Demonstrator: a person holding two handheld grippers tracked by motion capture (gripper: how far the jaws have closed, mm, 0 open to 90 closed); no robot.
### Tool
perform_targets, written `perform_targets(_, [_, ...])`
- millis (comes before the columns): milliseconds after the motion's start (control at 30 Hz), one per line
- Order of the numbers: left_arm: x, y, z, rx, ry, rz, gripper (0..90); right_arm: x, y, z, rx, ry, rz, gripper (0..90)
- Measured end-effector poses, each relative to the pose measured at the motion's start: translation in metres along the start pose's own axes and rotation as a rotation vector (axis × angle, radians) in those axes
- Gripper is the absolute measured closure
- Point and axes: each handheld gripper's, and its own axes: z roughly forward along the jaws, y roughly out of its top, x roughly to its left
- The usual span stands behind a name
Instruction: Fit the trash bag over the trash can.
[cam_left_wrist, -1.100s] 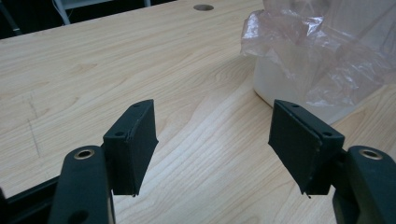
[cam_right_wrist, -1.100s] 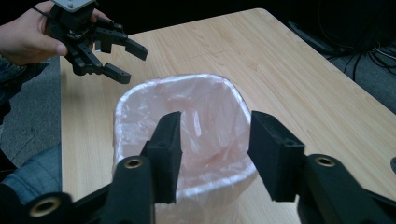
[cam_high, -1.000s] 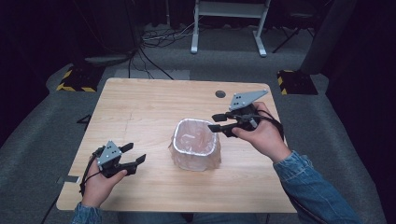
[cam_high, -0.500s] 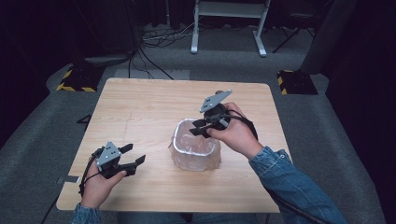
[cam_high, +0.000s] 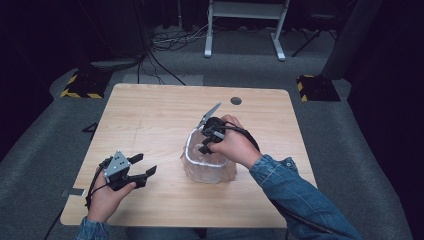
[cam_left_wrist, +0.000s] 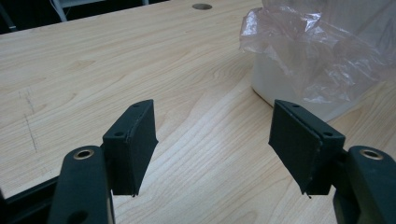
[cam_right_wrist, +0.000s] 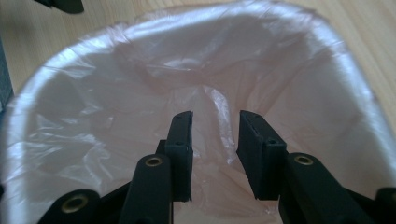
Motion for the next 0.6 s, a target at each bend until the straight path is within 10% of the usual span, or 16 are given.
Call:
perform_targets(400, [0.001,0.0,0.0,-0.003,0.001,-0.002,31.9,0.002,0.012,0.034,0.174,0.053,-0.056,59.7])
perform_targets(600, [0.0,-0.001,0.002,0.002,-0.008,-0.004,31.9,0.001,0.012,0.028,0.094,0.078,-0.056,52.1])
